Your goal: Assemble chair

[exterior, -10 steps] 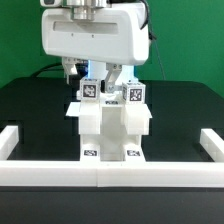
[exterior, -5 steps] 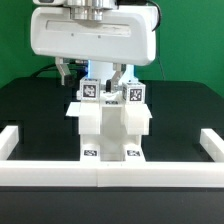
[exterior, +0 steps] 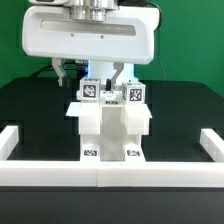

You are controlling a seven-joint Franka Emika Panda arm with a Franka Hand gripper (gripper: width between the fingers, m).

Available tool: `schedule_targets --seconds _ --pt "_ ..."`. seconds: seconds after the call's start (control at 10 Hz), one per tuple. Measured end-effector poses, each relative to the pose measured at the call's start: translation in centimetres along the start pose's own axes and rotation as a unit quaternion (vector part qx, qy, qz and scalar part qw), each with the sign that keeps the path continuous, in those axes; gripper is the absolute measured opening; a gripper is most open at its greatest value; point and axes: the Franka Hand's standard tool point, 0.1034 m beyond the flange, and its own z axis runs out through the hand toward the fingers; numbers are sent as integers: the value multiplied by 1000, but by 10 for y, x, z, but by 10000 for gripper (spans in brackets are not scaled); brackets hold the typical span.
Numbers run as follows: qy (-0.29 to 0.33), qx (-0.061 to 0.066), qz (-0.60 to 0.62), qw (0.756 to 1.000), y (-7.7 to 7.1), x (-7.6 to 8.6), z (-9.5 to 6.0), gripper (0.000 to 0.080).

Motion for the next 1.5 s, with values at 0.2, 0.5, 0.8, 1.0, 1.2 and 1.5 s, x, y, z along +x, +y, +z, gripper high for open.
schedule_targets --seconds 0.2,0.5,0.8,1.0,1.2,1.5 --pt "0 0 9 1000 0 0 0 283" --pt "0 0 41 999 0 0 0 285" --pt "0 1 171 985 -1 0 0 285" --pt "0 1 236 972 -1 0 0 287" --pt "0 1 295 956 -2 0 0 287" --pt "-1 1 379 925 -2 0 1 287"
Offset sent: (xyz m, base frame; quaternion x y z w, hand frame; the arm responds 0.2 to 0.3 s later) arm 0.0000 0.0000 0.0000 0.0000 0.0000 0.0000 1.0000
